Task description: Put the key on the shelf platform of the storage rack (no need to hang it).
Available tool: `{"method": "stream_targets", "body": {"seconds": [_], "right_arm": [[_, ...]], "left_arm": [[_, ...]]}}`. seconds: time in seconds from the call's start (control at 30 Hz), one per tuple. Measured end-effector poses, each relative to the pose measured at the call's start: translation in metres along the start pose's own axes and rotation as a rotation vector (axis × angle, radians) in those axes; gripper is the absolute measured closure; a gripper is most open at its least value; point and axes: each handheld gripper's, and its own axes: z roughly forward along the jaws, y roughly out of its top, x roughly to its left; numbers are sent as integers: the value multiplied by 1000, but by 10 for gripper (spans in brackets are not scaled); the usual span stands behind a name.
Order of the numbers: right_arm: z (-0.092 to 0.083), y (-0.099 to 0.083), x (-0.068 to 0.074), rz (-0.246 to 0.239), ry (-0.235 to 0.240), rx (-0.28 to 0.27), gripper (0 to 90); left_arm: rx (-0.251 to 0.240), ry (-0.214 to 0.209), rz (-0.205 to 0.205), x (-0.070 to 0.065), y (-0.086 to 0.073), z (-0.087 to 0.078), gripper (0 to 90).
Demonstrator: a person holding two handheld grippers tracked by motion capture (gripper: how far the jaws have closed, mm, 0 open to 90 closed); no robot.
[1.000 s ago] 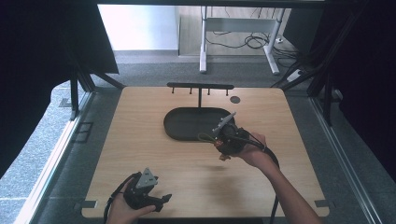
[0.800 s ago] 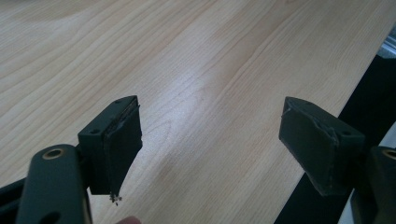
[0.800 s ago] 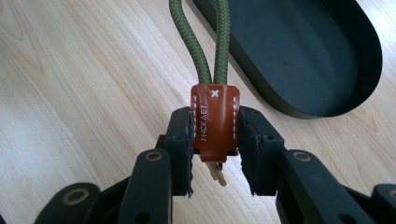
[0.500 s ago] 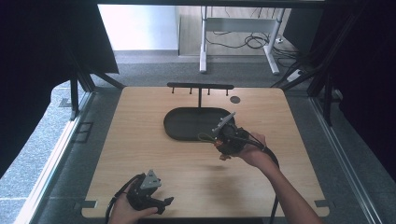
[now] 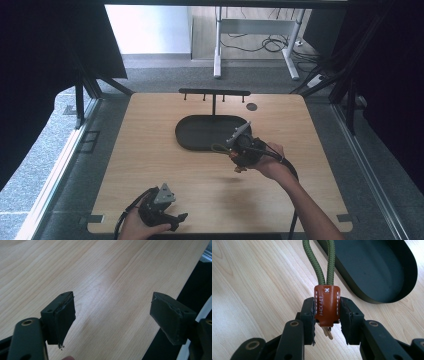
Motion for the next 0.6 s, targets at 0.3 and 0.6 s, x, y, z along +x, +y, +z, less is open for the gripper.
{"method": "stream_targets", "body": {"seconds": [0.3, 0.6], "right_arm": [[5, -4, 1, -3, -1, 6, 670], [3, -4, -3, 3, -8, 7, 670]], "left_arm": [[55, -39, 52, -10, 2, 12, 204], [54, -37, 49, -10, 2, 13, 203]]}}
